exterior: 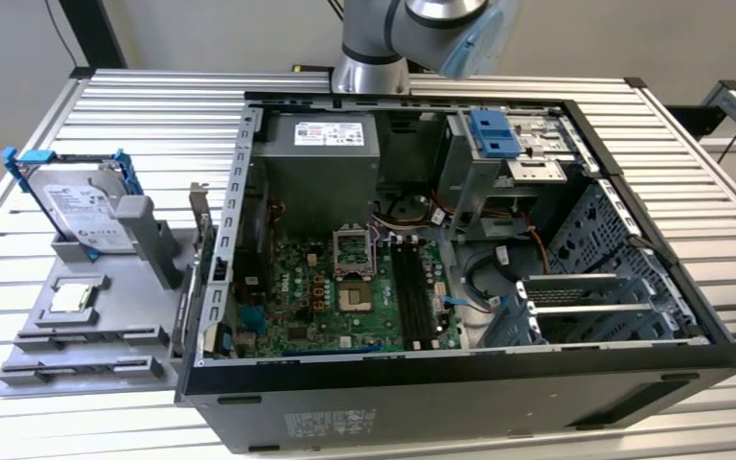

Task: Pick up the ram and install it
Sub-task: 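Pick up the ram and move it above insertion slot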

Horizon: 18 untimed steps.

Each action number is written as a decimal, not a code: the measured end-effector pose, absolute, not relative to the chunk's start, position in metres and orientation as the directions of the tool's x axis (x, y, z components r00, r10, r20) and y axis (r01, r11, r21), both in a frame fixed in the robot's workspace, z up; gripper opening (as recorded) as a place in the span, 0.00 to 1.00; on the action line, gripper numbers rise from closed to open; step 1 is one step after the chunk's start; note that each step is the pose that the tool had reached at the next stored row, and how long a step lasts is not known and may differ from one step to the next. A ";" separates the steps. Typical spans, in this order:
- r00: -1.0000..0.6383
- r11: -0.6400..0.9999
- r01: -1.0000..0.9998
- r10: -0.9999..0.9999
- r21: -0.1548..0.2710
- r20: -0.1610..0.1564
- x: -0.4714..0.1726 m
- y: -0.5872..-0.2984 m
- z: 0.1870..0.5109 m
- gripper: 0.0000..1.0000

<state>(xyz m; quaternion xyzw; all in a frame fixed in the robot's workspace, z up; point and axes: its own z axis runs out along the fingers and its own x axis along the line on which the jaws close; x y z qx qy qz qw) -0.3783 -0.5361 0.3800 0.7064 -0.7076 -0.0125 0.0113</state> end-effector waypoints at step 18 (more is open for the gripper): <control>0.052 -0.052 -0.998 -0.999 0.034 -0.003 -0.378 -0.536 0.380 1.00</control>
